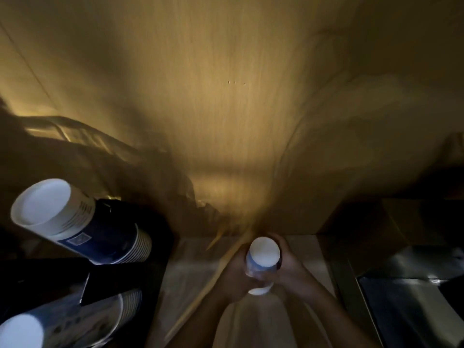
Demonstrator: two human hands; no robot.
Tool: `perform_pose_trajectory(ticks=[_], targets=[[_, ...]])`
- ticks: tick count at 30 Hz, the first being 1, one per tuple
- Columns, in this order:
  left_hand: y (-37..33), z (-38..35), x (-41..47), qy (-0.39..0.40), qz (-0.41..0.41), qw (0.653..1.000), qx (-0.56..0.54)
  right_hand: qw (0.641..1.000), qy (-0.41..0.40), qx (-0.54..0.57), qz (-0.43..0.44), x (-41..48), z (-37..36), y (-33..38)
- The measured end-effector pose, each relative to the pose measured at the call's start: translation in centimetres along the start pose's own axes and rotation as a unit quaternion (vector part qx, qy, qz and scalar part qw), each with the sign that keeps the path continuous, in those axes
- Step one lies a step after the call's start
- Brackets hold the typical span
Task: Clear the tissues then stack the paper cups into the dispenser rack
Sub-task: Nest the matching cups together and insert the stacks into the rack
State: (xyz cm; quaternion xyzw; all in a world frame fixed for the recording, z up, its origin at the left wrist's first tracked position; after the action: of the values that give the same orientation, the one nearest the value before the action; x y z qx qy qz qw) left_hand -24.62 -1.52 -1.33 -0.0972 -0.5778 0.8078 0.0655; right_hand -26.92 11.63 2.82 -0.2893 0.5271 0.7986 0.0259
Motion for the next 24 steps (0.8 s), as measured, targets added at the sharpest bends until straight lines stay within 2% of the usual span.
perform_pose_trajectory(ticks=[6, 15, 24], targets=[[-2.1, 3.0, -2.2, -0.057, -0.035, 0.997, -0.029, 0.998, -0.052, 0.027, 0.027, -0.8, -1.2, 1.5], [-9.9, 8.9, -7.6, -0.156, -0.14, 0.976, -0.061, 0.975, -0.1, -0.04, 0.195, -6.5, -3.3, 10.6], [-17.6, 15.4, -18.2, -0.233, -0.234, 0.944, 0.012, 0.928, -0.054, -0.073, 0.361, -14.7, -8.8, 19.1]])
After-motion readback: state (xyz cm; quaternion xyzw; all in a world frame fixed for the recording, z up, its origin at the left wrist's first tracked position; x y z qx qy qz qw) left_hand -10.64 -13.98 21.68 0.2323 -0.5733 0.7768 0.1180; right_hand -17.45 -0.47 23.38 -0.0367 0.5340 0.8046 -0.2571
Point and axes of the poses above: each hand's wrist, its own x-axis towards the middle knuckle, its own z-axis out of the back of the hand, y = z × x, the point moved 3 cm from there along x, towards the middle knuckle, and after that the axes turned 14 degrees about -z, right-handed, at the moved point
